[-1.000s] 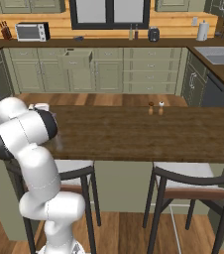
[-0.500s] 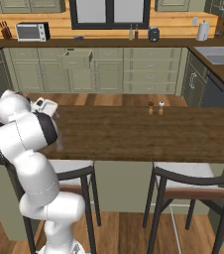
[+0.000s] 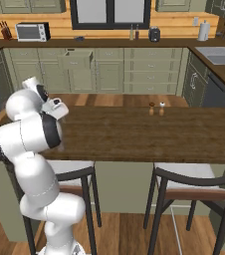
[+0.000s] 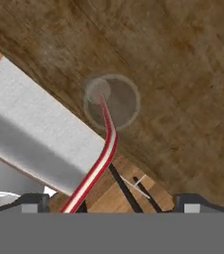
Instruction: Take a straw from the drawer in front and place it inside the glass cup on the dining counter.
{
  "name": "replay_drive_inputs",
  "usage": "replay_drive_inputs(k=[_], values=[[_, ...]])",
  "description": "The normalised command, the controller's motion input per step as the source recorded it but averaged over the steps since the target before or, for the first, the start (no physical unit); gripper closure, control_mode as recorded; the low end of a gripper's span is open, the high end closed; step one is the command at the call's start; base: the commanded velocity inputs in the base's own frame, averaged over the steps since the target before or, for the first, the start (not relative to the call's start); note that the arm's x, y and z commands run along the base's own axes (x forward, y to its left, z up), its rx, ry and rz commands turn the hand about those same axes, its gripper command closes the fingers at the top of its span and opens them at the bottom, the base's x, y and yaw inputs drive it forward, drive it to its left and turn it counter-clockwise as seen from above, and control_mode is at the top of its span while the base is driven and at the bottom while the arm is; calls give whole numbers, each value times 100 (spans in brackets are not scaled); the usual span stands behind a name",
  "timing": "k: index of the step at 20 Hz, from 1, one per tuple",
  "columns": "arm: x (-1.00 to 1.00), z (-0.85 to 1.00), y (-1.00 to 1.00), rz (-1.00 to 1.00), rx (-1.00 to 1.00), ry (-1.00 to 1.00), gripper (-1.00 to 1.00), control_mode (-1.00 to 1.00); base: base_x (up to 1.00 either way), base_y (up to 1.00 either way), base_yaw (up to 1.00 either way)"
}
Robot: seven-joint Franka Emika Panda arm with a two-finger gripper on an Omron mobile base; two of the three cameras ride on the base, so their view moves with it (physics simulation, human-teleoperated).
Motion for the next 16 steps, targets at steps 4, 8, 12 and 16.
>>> replay_drive_inputs(k=[4,8,12,16], values=[[14,-24,0,0,27,32,-100,-100,0,0,0],[-6,4,0,0,22,10,-100,-100,0,0,0],[-66,43,0,0,19,-3,-100,-100,0,0,0],[-100,46,-8,0,11,-14,-100,-100,0,0,0]])
